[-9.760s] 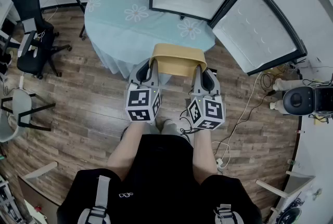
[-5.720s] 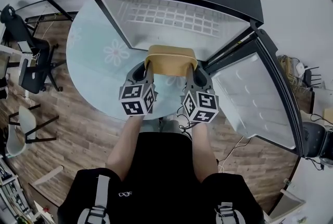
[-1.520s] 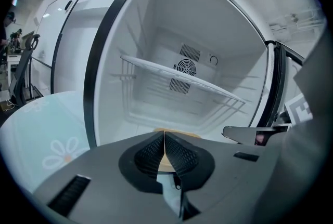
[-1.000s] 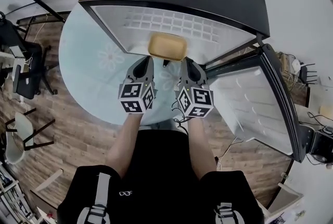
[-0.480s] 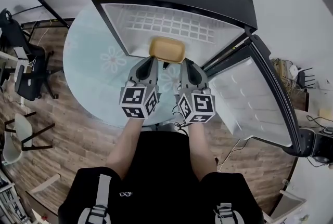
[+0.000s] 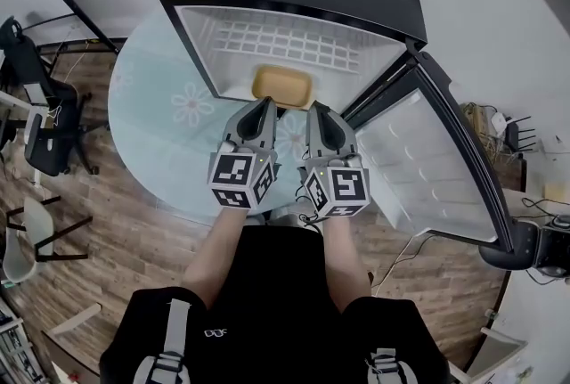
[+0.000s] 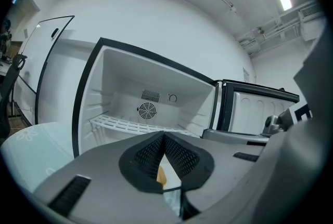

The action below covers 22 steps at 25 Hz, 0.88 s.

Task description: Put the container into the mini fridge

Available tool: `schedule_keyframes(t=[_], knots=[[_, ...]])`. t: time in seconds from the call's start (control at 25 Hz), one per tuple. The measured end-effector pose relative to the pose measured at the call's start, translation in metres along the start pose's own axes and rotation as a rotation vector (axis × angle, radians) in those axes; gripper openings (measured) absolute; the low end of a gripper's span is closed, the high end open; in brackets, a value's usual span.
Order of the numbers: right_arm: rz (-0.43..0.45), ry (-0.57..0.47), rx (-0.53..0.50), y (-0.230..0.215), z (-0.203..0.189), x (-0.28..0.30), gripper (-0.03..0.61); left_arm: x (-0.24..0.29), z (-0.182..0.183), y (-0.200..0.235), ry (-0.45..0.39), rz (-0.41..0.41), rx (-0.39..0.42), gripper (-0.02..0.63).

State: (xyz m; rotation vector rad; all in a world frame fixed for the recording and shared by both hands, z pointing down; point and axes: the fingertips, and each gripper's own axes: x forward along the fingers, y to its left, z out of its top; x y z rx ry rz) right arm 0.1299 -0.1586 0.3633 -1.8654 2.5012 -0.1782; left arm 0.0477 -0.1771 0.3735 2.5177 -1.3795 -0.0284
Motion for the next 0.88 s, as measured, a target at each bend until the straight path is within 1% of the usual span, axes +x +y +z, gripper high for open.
schedule_keyframes(t=[0.36, 0.6, 0.88], knots=[[0.003, -0.013, -0.009, -0.001, 0.004, -0.005, 0.005, 0.002, 0.001, -0.009, -0.007, -0.015, 0.005, -0.005], [0.005, -0.013, -0.010, -0.001, 0.005, -0.003, 0.005, 0.001, 0.003, 0.001, -0.019, 0.027, 0.005, -0.005], [0.006, -0.010, -0.009, -0.001, 0.003, 0.001, 0.005, 0.003, 0.000, 0.005, -0.011, 0.033, 0.006, -0.005]])
